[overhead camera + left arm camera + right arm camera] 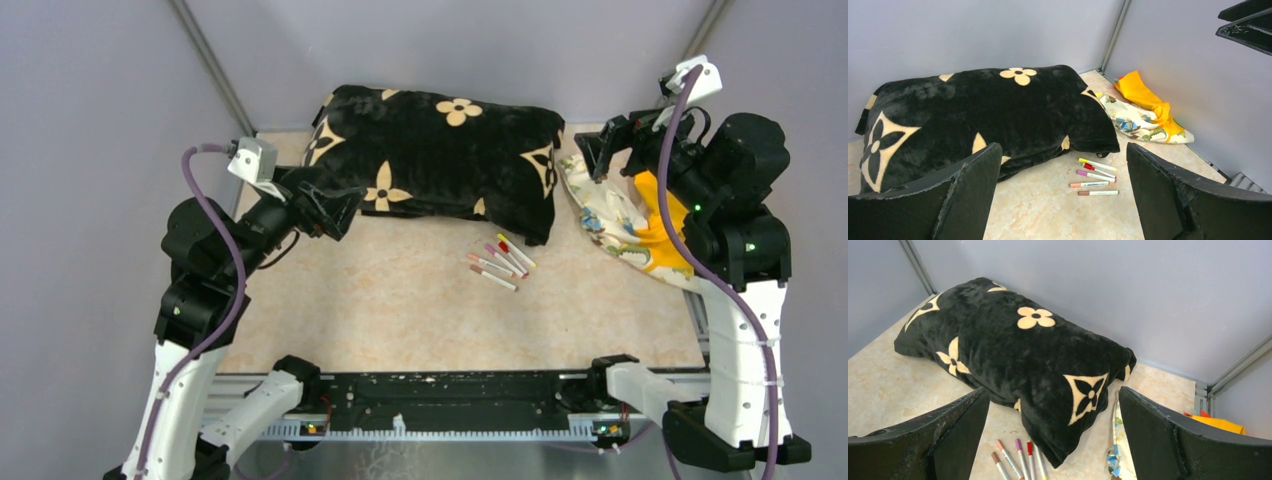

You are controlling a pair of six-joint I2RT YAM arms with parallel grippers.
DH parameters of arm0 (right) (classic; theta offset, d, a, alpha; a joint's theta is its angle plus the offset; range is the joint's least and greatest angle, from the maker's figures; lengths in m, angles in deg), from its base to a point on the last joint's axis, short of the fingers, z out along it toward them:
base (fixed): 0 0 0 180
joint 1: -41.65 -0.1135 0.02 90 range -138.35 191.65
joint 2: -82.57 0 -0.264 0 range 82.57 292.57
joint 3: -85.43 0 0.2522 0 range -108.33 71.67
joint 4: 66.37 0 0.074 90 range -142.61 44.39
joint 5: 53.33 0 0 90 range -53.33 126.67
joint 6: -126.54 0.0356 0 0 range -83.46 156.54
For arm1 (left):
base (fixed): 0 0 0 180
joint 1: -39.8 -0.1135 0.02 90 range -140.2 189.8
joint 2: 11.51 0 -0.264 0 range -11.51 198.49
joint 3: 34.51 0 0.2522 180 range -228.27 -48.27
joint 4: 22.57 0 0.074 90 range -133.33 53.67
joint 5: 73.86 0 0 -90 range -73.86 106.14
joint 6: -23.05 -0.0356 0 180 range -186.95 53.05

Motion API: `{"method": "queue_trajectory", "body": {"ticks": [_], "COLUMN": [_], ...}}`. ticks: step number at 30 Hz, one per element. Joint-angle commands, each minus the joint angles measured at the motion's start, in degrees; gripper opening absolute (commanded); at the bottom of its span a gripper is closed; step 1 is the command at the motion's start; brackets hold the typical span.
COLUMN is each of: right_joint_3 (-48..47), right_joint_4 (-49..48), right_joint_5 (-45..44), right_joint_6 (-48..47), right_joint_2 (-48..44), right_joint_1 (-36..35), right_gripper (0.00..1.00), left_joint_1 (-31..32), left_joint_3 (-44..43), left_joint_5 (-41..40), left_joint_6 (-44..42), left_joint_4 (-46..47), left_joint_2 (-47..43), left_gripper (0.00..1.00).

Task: Insert the pens into the pen caps
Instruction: Reset both arms

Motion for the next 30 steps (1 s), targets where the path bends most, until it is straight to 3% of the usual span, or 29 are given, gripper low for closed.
{"method": "queue_trajectory", "body": {"ticks": [1, 30], "right_joint_3": [0.1, -0.1], "right_joint_4": [-1.7, -1.4], "right_joint_5": [-0.2, -0.5], "right_joint_6": [0.7, 0.8], "right_joint_2": [-1.2, -2.2], "right_joint_1": [0.1, 0.1], "right_gripper": [0.99, 0.99], "left_joint_1": [-0.3, -0.3], "left_joint_3": [1.0, 2.7], "left_joint_5": [0.3, 0.0], "left_joint_6": [-1.1, -1.1], "left_joint_4": [1.0, 0.6], "left_joint_2": [-1.3, -3.3], "left_gripper": [0.99, 0.99]}}
